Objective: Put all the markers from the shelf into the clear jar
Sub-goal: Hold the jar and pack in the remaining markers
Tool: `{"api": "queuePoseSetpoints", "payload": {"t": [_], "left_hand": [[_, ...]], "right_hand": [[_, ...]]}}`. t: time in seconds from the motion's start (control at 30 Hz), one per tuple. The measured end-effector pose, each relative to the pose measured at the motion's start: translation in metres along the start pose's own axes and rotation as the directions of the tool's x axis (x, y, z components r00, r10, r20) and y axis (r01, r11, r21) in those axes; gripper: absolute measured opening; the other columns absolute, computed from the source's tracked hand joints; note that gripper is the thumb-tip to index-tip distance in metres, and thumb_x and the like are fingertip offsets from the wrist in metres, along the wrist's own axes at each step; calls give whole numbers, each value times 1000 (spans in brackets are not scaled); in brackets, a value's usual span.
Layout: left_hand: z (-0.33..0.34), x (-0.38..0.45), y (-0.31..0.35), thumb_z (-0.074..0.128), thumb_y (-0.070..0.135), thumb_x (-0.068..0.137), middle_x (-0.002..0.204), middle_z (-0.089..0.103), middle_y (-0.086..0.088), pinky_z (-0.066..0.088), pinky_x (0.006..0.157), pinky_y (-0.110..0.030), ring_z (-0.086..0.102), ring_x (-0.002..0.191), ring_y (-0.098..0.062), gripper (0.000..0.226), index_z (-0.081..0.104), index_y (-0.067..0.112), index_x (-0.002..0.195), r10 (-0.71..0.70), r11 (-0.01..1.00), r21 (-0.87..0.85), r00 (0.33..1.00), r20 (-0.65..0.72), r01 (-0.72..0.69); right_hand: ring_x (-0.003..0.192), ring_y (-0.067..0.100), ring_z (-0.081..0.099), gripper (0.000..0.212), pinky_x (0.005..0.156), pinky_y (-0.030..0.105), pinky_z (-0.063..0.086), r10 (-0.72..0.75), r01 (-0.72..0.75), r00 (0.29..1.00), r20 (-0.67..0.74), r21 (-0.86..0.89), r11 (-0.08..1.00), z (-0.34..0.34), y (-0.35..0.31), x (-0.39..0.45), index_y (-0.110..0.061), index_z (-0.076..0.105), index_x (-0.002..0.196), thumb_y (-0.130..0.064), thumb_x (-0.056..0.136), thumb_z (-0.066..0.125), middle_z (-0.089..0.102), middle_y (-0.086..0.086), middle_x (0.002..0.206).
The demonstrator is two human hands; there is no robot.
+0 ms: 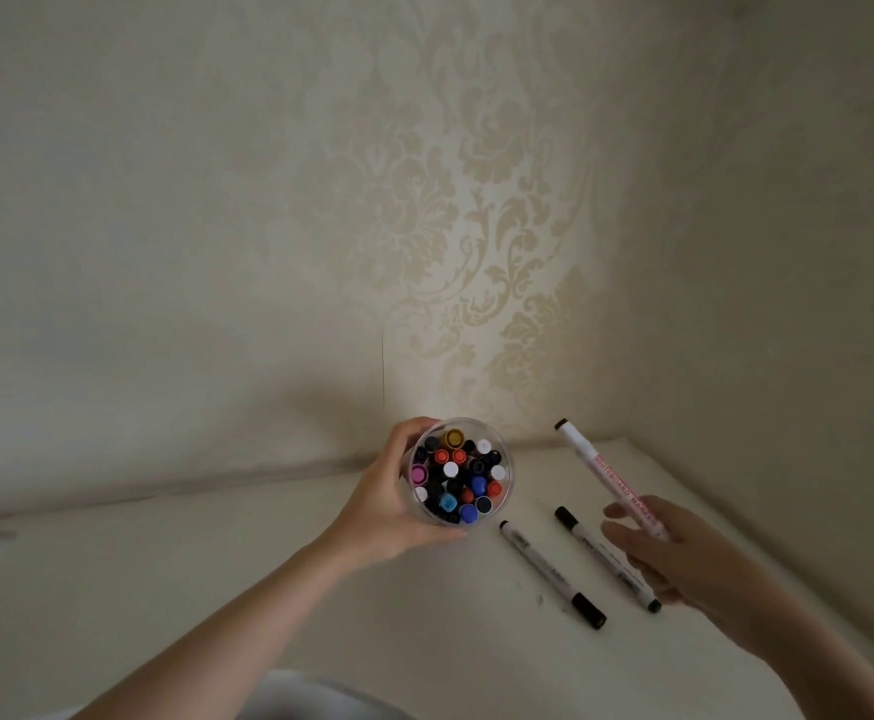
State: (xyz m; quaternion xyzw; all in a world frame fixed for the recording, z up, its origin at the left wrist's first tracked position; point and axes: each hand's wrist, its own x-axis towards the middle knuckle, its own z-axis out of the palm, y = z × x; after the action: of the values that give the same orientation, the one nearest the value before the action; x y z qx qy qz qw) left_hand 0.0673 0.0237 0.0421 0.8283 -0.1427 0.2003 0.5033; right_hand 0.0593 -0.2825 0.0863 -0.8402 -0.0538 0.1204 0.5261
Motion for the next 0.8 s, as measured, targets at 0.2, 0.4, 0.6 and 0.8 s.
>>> {"api": "queuePoseSetpoints", "payload": {"t": [0.2, 0.4, 0.6, 0.8], "left_hand": [[2, 0, 3, 98, 21, 54, 129, 57, 21, 57, 97, -38, 60, 122, -9, 100, 41, 36, 134, -9, 1000, -18, 1000, -14, 8], [5, -1, 8, 96, 20, 53, 127, 59, 22, 58, 95, -37, 62, 120, -8, 96, 42, 39, 130, 2, 1000, -15, 999, -35, -2], [6, 0, 6, 95, 5, 55, 125, 61, 20, 57, 96, -40, 63, 119, -10, 96, 43, 30, 132, -6, 999, -41, 998, -62, 3], [7, 0, 4, 95, 14, 57, 125, 61, 20, 58, 95, -34, 63, 119, -9, 96, 41, 36, 133, 1, 1000, -30, 1000, -9, -1]], "right_hand": [[41, 9, 32, 25, 45, 30, 29, -278, 299, 928, -247, 50, 953, 9, -39, -20, -14, 51, 83, -31, 100, 41, 42, -6, 46], [45, 13, 48, 19, 42, 21, 34, -681, 531, 691, -240, -471, 705, 52, -59, -18, -28, 38, 77, -35, 93, 47, 50, -4, 46], [39, 16, 36, 20, 36, 26, 26, -820, 405, 566, -84, -838, 366, 80, -71, 13, -14, 43, 88, -31, 99, 46, 45, -7, 56], [71, 21, 60, 18, 58, 32, 52, -796, 416, 600, -82, -818, 398, 92, -93, 40, -13, 50, 100, -29, 95, 54, 58, 1, 87]]}}
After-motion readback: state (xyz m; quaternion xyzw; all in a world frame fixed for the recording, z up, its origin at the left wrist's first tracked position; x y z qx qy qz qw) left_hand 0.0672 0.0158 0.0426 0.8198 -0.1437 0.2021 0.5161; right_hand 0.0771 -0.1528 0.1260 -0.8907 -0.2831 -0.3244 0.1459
